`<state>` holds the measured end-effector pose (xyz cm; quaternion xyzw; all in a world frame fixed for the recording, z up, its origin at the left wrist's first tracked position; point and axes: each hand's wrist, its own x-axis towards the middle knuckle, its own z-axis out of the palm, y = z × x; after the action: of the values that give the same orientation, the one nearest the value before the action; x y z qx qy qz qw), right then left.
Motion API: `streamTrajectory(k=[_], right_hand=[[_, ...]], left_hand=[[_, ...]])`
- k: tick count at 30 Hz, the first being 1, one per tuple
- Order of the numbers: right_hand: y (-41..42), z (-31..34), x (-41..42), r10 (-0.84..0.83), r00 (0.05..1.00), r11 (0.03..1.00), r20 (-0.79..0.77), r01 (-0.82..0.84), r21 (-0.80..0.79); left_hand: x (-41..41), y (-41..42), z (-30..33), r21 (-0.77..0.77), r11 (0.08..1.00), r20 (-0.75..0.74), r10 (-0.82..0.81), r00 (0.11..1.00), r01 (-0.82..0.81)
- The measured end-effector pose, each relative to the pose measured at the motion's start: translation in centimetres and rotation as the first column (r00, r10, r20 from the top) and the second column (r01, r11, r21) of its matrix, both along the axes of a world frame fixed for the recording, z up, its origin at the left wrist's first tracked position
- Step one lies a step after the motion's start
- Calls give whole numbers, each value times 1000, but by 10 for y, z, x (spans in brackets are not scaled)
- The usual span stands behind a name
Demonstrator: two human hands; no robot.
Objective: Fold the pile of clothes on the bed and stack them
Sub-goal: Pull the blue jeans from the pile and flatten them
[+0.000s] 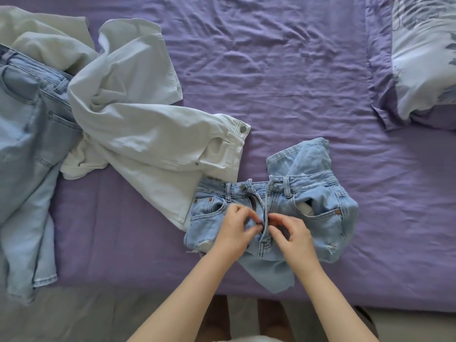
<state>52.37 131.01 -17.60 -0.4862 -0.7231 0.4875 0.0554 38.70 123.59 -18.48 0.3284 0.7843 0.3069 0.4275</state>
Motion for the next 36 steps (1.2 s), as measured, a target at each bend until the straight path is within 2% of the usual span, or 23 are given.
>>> streamTrajectory(k=[2, 6, 13, 16, 20, 25, 28, 31, 34, 36], right_hand=[[-3, 0, 0, 17, 999, 999, 39, -19, 51], [-16, 2, 4, -7, 998, 989, 57, -2, 149], [-28, 0, 9, -23, 997, 975, 68, 7, 222], [-30, -1, 2, -63, 982, 974, 180, 21, 224], [-34, -8, -5, -45, 924, 975, 379, -42, 218], [-38, -14, -11, -75, 881, 973, 468, -37, 226], [-39, -13, -15, -118, 887, 961, 446, -10, 276], [-36, -9, -14, -155, 926, 917, 345, 5, 399], [-24, -1, -13, -136, 964, 828, 229, -16, 560], [-15, 3, -15, -102, 990, 867, 94, 42, 497]], left_hand=[[6, -12, 0, -22, 998, 31, -64, 997, 65], [10, -16, 1, -2, 1000, 46, -28, 999, 28], [4, -14, 5, 40, 998, 15, -56, 998, 56], [0, -6, 1, 3, 998, -11, -65, 998, 65], [3, -1, -8, -77, 996, -8, -44, 999, 44], [14, 2, -17, -78, 997, -91, 10, 996, -17], [17, 3, -13, 28, 999, -209, 33, 977, -28], [8, 7, -7, 187, 975, -291, -61, 955, 120], [-4, 18, -1, 216, 970, -105, -89, 990, 110], [-9, 25, 0, 140, 989, 52, -57, 997, 49]])
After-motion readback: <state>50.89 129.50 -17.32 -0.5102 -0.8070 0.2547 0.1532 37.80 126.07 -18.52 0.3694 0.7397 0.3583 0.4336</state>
